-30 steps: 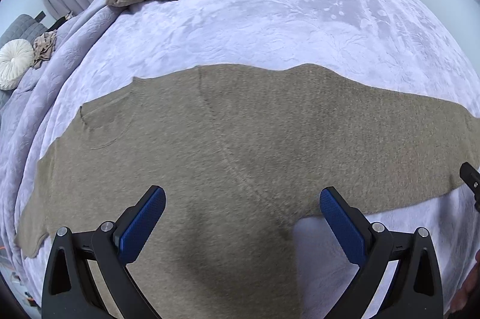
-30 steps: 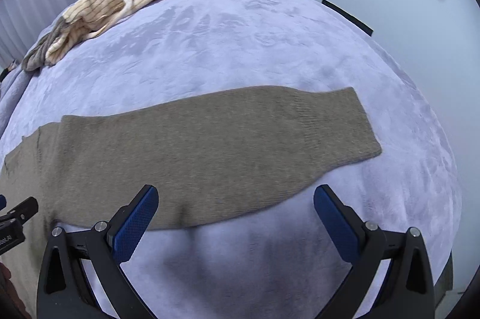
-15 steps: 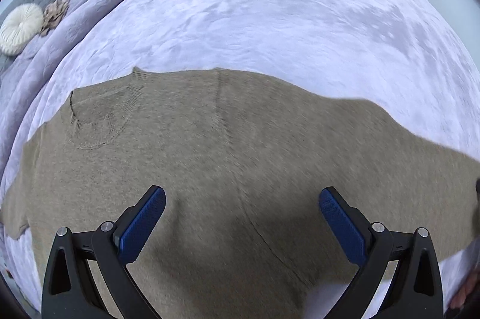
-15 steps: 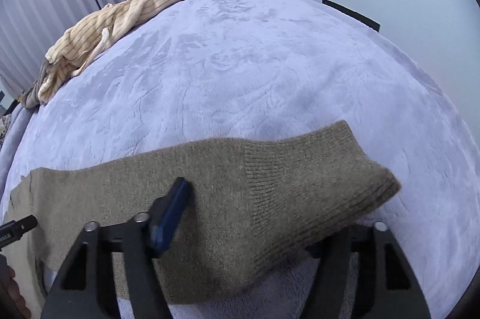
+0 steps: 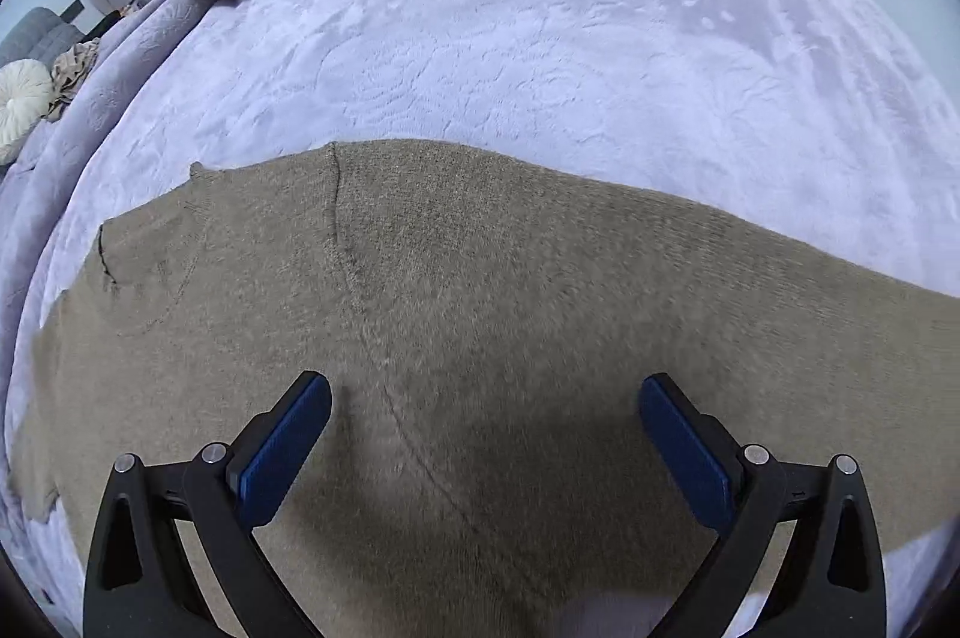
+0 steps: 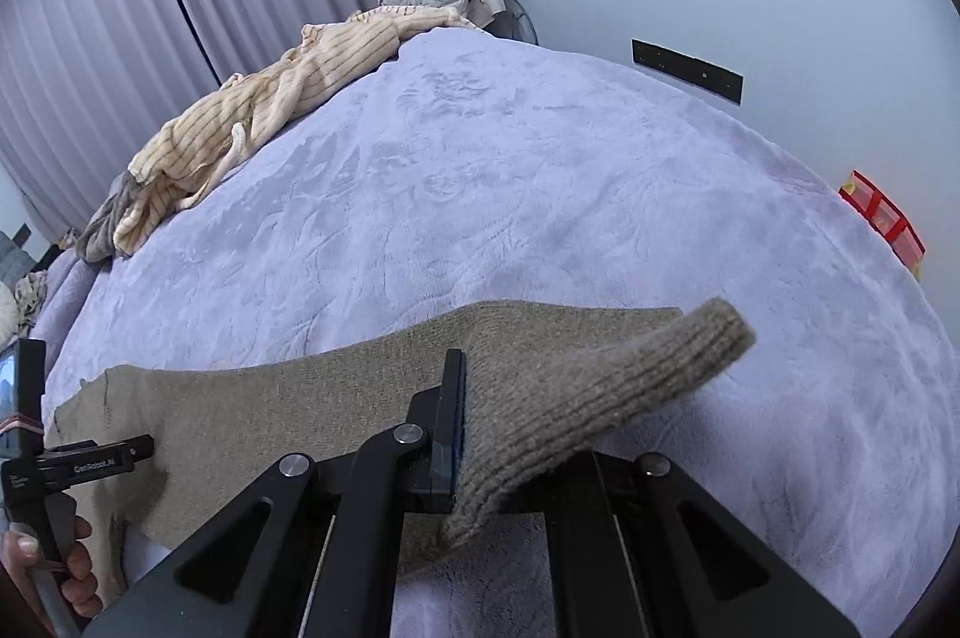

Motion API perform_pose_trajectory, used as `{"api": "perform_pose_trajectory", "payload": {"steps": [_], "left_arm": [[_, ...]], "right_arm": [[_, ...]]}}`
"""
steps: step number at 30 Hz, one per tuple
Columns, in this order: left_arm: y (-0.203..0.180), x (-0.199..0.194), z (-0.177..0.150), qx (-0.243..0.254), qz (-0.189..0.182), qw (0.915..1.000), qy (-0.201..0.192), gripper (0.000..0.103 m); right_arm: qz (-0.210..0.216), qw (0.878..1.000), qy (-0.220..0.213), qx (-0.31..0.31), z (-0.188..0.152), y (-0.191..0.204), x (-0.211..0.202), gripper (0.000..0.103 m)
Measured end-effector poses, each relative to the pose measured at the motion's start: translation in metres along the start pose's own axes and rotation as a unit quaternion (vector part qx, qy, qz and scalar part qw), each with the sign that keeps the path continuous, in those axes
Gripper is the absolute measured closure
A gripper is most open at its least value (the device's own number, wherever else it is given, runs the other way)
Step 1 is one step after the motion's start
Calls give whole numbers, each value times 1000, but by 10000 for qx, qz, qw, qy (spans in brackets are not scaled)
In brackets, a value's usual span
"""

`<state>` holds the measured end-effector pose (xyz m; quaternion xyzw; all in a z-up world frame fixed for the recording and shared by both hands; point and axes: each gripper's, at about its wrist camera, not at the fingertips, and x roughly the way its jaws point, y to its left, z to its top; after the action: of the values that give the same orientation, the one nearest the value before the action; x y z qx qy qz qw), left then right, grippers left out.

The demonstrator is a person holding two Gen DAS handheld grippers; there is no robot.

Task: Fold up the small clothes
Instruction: 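Lift the sleeve with the right gripper and carry it across the sweater body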

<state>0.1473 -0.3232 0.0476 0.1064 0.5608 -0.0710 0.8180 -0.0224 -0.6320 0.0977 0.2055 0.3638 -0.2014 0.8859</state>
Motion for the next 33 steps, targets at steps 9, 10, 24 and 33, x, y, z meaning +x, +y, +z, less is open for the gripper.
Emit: {"api": "perform_pose_trajectory", "payload": {"steps": [9,10,24,33], "left_arm": [[8,-48,-32,301,-513,9974,-403,0],[12,-51,-36,310,-579,9969,-436,0],[81,-73,-75,95,-866,9948,-521,0],[143,-56,-99,-235,-761,9965,-267,0]], "right_arm": [[-133,9995,-107,-283,4,39,-33,97],[-129,9993,-122,-333,4,47,-37,97],[382,9967,-156,-702,1,152,-73,97],[704,9924,-40,-1006,-19,237,-78,97]]}}
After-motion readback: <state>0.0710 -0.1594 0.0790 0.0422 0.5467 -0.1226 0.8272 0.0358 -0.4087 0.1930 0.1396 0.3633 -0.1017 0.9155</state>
